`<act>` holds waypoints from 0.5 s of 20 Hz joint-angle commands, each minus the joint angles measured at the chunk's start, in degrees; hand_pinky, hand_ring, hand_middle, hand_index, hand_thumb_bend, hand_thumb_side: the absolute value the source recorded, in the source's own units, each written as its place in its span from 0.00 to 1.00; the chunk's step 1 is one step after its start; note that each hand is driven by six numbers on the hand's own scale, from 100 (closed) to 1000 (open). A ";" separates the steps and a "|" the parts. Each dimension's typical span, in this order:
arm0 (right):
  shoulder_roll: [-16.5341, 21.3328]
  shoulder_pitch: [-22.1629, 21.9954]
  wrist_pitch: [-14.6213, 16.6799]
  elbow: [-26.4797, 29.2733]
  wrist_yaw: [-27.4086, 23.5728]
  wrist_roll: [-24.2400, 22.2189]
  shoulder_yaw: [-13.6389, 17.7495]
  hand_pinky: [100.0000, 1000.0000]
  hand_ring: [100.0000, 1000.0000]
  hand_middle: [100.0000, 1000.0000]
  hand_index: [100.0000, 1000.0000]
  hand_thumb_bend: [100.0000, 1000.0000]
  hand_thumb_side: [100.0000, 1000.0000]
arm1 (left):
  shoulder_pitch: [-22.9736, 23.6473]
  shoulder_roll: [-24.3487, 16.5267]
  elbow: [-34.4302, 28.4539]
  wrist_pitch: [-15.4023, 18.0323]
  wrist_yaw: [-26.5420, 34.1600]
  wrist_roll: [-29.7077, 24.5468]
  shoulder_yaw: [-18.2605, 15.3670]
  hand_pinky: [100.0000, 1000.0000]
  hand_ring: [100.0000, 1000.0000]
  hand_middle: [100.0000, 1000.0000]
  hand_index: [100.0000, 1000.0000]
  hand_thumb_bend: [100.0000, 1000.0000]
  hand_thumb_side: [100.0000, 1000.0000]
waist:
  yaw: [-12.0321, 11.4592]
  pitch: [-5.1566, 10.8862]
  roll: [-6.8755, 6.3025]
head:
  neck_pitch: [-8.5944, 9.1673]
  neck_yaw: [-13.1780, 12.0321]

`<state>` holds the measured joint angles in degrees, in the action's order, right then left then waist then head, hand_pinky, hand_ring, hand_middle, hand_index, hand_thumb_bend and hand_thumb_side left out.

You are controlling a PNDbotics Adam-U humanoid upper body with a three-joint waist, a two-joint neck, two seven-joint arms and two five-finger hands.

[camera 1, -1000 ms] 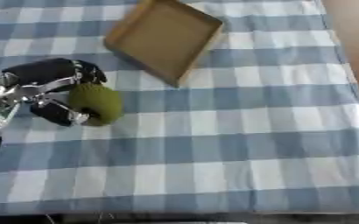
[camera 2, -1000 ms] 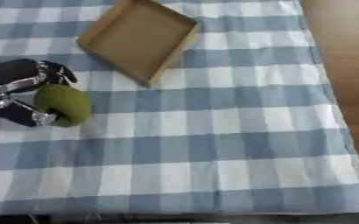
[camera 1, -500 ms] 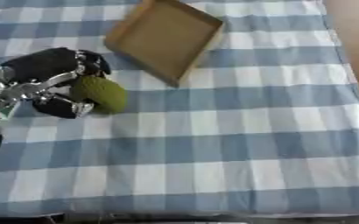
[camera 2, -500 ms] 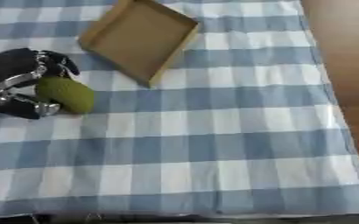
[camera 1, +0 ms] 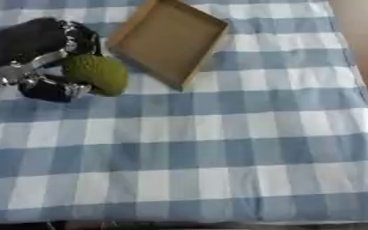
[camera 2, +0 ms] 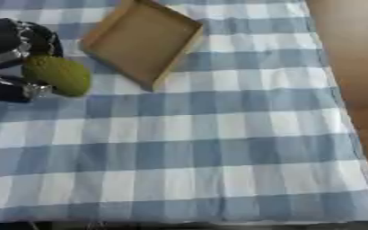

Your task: Pick up objects on the table and place them in the box.

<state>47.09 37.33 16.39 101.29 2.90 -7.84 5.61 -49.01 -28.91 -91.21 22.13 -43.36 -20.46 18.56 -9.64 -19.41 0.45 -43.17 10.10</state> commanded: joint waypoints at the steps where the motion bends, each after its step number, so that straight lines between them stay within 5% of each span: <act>1: 1.00 1.43 -0.17 0.74 -0.51 0.39 0.67 0.82 0.79 0.73 0.82 0.00 0.41 | -2.53 -2.01 -1.31 0.51 -0.80 3.70 -1.81 0.41 0.37 0.42 0.57 0.00 0.00 | 0.49 1.24 0.11 | 1.31 -0.55; 8: -0.58 4.86 0.04 1.35 -0.86 0.72 -0.29 0.82 0.79 0.73 0.82 0.00 0.41 | -7.51 0.07 4.73 5.18 -4.30 10.88 -4.12 0.41 0.36 0.40 0.57 0.00 0.00 | 3.45 0.48 1.29 | 3.80 -3.71; 9: -0.79 5.28 0.08 1.40 -0.88 0.74 -0.43 0.82 0.79 0.73 0.82 0.00 0.49 | -8.01 0.51 5.82 5.78 -5.14 11.77 -4.65 0.42 0.36 0.40 0.57 0.00 0.00 | 3.82 0.39 1.37 | 4.05 -4.07; 10: -1.13 5.89 0.15 1.50 -0.93 0.77 -0.61 0.82 0.79 0.73 0.82 0.00 0.41 | -8.75 1.16 6.98 6.28 -6.06 12.73 -5.47 0.41 0.36 0.40 0.57 0.00 0.00 | 4.48 0.28 1.54 | 4.40 -4.76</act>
<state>45.03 42.21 16.48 101.70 2.51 -7.34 4.72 -56.20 -27.62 -84.76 27.76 -48.49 -9.06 14.64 -5.01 -20.32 1.99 -39.70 6.03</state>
